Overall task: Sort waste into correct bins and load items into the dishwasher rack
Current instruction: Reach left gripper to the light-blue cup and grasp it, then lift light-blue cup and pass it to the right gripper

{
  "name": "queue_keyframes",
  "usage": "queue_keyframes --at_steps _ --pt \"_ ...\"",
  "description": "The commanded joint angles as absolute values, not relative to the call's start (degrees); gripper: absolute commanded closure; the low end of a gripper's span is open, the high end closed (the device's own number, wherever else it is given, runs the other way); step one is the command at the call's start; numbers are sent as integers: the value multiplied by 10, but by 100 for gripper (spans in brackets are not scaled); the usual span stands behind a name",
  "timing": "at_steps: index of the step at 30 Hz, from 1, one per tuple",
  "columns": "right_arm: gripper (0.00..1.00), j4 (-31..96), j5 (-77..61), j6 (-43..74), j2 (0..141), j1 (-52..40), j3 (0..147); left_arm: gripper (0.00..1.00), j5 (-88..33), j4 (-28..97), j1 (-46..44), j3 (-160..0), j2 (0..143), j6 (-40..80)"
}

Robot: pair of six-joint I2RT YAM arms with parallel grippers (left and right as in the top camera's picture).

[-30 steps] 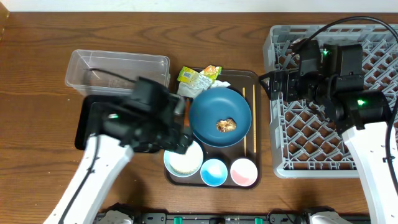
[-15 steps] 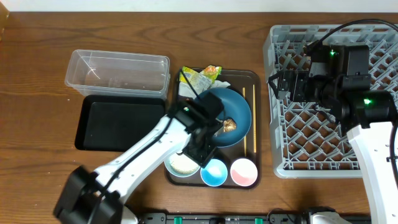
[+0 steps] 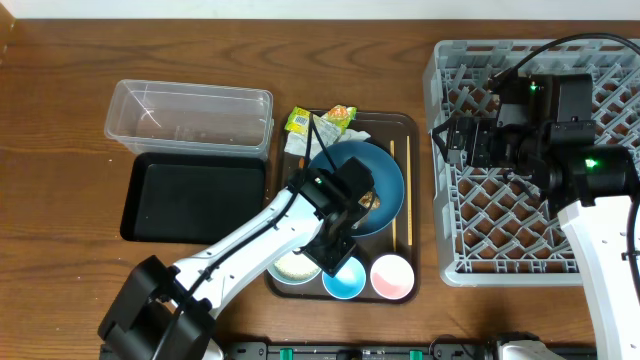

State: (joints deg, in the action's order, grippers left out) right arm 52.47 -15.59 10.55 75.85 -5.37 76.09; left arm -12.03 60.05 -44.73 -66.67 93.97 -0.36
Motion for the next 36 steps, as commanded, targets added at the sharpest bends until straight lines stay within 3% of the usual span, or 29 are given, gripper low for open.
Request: queue_keyframes --at_steps 1,7,11,13,21,28,32,36 --pt "1 524 -152 115 757 -49 771 39 -119 590 -462 -652 933 -26" --pt "1 529 -148 115 757 -49 771 58 -103 562 -483 -619 938 -15" --pt "1 529 -148 115 757 -49 771 85 -102 562 -483 -629 936 -12" --pt "1 529 -148 115 757 -49 771 94 -101 566 -482 -635 935 -12" --pt "1 530 -148 115 757 -49 771 94 -94 602 -470 -705 901 -13" --pt "1 528 -148 116 757 -49 771 94 -89 626 -388 -801 861 -15" --pt "1 515 -157 137 757 -49 771 94 -204 578 -321 -827 857 -15" --pt "5 500 -265 91 757 -49 771 94 -361 521 -230 -827 857 -15"
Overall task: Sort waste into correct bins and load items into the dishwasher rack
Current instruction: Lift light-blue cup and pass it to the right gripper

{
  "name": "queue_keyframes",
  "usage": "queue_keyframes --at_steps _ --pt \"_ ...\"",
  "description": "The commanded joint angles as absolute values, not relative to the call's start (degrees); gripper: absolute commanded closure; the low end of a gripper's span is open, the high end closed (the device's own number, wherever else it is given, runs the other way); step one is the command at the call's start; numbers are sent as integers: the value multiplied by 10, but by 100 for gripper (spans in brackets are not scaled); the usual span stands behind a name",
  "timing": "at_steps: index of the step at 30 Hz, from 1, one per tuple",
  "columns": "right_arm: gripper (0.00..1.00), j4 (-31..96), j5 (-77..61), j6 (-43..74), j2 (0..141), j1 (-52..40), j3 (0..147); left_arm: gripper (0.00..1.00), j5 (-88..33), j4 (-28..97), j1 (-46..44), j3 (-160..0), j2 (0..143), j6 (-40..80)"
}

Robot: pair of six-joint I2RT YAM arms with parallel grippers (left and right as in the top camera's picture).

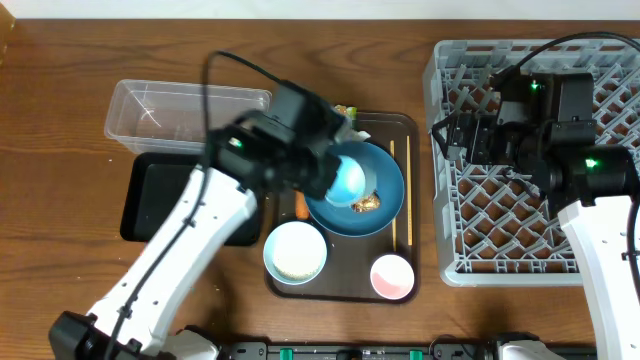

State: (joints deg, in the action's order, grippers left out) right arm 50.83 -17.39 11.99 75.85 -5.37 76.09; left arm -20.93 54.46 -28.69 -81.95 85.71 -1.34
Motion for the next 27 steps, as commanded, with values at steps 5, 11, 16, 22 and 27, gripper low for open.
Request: queue_keyframes --at_steps 5,11,16,22,27 --pt "3 462 -468 -11 757 -49 771 94 -603 454 -132 -826 862 -15" --pt "7 384 -611 -27 757 -54 771 94 -808 402 -81 -826 878 -15" --pt "8 323 -665 -27 757 -83 771 94 -847 389 -85 -826 880 -15" --pt "8 304 -664 -29 764 -140 771 94 -872 355 -85 -826 880 -14" --pt "18 289 -660 -29 772 -169 771 94 -880 348 -86 -826 880 -13"
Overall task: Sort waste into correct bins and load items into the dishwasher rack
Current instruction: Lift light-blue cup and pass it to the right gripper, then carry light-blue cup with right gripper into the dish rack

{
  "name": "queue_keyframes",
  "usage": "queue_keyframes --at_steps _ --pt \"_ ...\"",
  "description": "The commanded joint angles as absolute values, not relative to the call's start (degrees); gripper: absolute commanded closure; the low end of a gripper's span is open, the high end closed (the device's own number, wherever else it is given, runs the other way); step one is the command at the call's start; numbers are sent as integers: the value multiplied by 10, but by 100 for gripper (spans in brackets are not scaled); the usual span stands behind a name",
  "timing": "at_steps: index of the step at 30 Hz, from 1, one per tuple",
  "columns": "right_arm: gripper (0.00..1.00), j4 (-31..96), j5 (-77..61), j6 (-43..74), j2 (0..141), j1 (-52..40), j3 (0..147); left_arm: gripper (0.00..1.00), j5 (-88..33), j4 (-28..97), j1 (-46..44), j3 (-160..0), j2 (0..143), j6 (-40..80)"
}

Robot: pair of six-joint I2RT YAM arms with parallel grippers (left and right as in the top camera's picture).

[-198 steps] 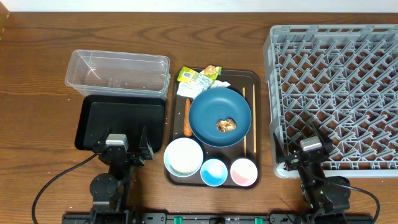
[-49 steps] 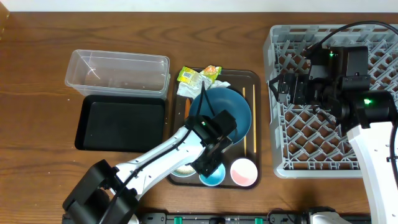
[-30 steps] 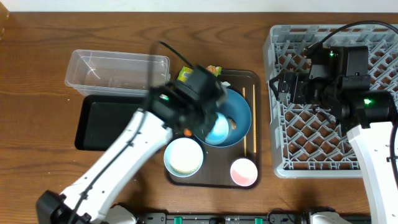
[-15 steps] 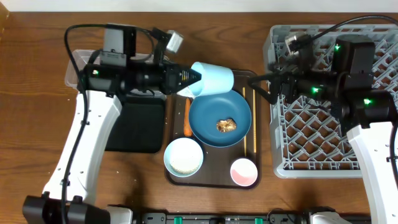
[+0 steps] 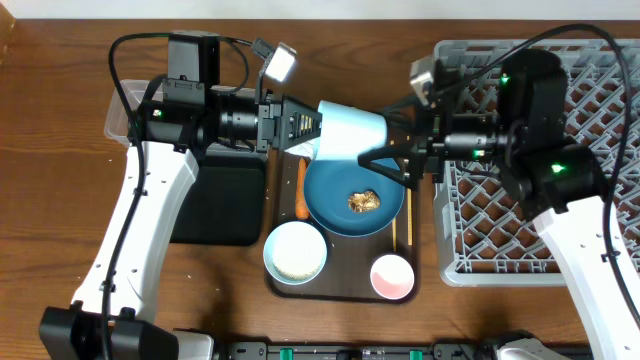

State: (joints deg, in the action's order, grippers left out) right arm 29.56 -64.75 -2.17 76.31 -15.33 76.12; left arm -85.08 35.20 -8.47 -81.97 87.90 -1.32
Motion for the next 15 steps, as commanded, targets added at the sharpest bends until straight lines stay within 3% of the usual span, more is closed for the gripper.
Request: queue_keyframes --at_steps 1,7,8,9,11,12,15 --pt "20 281 -660 -29 772 -173 771 94 -880 348 -87 -826 880 -13" --pt "50 259 -660 -27 771 -173 771 94 -878 347 -88 -826 880 -13" --pt "53 260 -660 -26 771 -173 771 88 -877 344 -88 -826 880 -13" --pt "53 263 -660 -26 770 -173 771 66 -873 343 -88 -826 880 -13" --pt "53 267 -655 -27 766 -170 771 37 -854 340 -87 -826 880 -13" --pt "53 269 -648 -27 762 -167 771 31 -844 338 -86 -826 880 -12" --pt "55 293 -585 -26 749 -151 771 25 -828 332 -77 -826 880 -12"
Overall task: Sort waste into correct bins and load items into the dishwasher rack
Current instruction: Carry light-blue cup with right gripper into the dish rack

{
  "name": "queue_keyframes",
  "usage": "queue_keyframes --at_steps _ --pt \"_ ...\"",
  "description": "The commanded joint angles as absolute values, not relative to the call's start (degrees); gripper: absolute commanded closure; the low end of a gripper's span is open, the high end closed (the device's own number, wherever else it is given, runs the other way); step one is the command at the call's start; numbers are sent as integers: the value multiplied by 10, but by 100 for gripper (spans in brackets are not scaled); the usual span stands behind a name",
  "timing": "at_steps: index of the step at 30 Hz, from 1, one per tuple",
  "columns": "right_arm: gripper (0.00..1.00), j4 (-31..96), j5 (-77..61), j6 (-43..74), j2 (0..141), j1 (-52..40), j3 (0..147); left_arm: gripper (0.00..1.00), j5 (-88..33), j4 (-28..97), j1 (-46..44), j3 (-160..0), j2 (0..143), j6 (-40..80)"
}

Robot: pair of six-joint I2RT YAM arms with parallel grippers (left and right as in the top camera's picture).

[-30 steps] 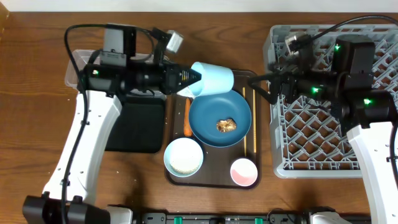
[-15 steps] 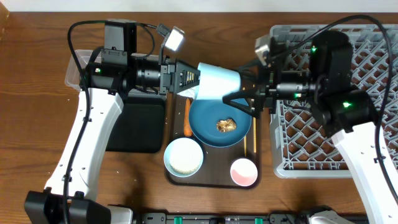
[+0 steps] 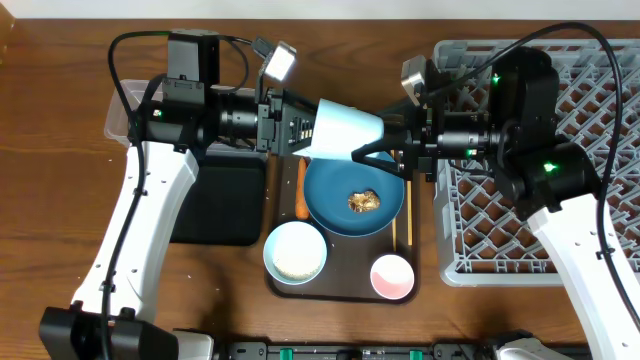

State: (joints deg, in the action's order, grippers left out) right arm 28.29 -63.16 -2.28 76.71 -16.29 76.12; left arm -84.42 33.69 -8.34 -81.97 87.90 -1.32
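A light blue cup (image 3: 348,130) hangs on its side in the air above the brown tray (image 3: 345,285). My left gripper (image 3: 312,128) is shut on its narrow end. From the right, my right gripper (image 3: 378,138) has its fingers closed in on the cup's wide rim, the lower finger (image 3: 368,152) against the cup's edge. Below lies a blue plate (image 3: 340,205) with a food scrap (image 3: 362,200). A white bowl (image 3: 295,250) and a pink cup (image 3: 392,275) stand at the tray's front. The grey dishwasher rack (image 3: 600,160) is at the right.
A black bin (image 3: 215,205) lies left of the tray, with a clear container (image 3: 122,105) behind it, mostly hidden by my left arm. An orange stick (image 3: 300,195) and chopsticks (image 3: 408,215) flank the plate.
My right gripper has moved left onto the cup's wide end and its fingers have narrowed around the rim. The left gripper still holds the cup in the same spot.
First my left gripper was low over the tray's front at the blue cup, the right arm over the rack. Then the left held the cup above the plate. Later it held the cup sideways with the right gripper open close by; now both grippers grip the cup.
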Motion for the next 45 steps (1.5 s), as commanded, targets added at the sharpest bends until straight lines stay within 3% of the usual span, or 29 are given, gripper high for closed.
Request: queue_keyframes --at_steps 1,10,20,33,45 --pt "57 308 -557 -26 743 -144 771 23 -829 329 -73 -826 880 -9" --pt "57 481 -232 10 694 -31 771 15 -828 303 -35 -826 880 31" --pt "57 665 59 176 708 132 771 14 -828 303 -34 -826 880 31" --pt "57 730 81 180 749 309 771 13 -829 305 -34 -826 880 31" --pt "57 766 82 144 846 361 771 13 -829 305 -34 -826 880 31"
